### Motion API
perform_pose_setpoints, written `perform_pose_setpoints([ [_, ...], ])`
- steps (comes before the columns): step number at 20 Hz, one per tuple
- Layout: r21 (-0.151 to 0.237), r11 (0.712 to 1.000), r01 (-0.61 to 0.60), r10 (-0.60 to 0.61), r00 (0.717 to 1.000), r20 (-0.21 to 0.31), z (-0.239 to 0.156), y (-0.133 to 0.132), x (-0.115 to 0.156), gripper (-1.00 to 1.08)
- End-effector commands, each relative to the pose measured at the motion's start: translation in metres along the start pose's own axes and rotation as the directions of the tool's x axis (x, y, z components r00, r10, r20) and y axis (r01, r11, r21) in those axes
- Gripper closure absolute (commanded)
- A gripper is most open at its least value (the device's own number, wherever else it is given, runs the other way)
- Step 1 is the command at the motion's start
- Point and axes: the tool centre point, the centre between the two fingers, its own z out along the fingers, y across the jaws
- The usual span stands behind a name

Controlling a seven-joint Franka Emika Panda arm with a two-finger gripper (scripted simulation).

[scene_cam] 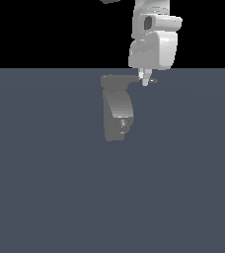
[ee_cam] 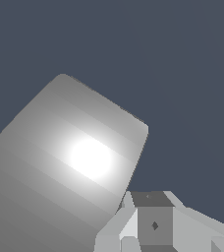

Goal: Turn on the faucet by rotating a designated handle.

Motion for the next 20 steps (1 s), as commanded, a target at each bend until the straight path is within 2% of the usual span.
perform_pose_setpoints([
  [1, 0.003, 1.0, -0.001, 0.001, 1.0, -0.002, 0.0, -0.005, 0.005, 1.08],
  [20, 0.003, 1.0, -0.011, 0.011, 1.0, -0.003, 0.0, -0.032, 0.044, 1.08],
])
